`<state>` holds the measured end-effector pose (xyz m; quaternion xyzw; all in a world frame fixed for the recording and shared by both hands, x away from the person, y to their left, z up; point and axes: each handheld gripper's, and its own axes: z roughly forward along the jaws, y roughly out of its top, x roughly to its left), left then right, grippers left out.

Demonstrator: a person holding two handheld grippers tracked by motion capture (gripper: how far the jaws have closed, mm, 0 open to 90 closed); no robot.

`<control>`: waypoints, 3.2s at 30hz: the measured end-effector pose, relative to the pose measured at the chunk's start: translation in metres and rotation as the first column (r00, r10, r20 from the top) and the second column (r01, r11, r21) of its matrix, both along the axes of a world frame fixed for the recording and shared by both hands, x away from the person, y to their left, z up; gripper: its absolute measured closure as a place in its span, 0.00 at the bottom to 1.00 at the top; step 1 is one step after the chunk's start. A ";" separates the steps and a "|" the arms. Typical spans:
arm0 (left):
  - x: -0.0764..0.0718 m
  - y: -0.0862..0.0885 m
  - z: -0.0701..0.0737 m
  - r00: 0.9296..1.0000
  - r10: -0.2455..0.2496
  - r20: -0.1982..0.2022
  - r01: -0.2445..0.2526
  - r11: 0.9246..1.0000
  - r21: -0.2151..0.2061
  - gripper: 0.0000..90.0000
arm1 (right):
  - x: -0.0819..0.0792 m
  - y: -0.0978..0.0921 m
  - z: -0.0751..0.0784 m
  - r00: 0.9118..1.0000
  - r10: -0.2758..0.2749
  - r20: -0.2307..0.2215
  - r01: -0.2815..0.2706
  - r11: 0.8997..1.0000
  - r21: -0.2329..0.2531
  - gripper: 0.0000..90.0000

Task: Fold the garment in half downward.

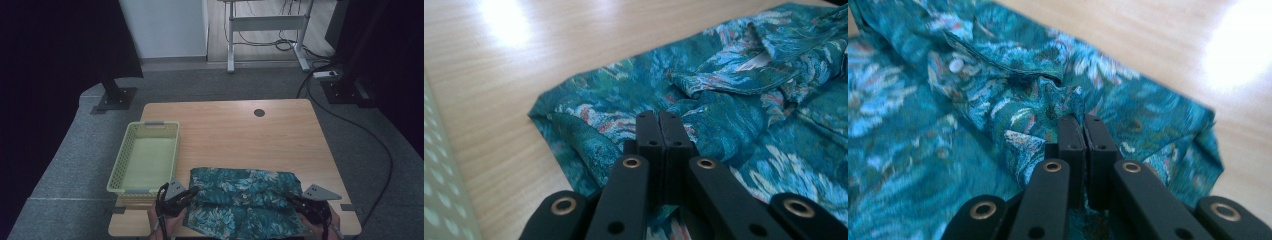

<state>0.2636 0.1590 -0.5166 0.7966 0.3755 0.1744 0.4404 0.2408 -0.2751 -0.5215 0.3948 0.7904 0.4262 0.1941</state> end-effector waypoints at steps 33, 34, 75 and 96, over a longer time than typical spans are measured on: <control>0.019 -0.025 -0.034 0.995 0.075 -0.061 -0.066 0.989 0.130 0.98 | 0.028 -0.013 -0.034 0.988 -0.026 -0.153 0.028 1.000 0.009 0.95; 0.020 -0.026 -0.033 0.995 0.081 -0.061 -0.073 0.989 0.131 0.98 | 0.031 -0.013 -0.034 0.988 -0.027 -0.152 0.029 1.000 0.007 0.95; 0.063 -0.035 -0.031 0.982 0.161 -0.103 -0.148 0.981 0.123 0.97 | 0.083 -0.011 -0.033 0.987 -0.068 -0.145 0.067 0.998 -0.011 0.94; 0.029 -0.046 -0.012 0.979 0.194 0.057 -0.200 0.971 0.129 0.56 | 0.060 -0.015 -0.016 0.989 -0.134 -0.068 0.129 0.989 -0.073 0.53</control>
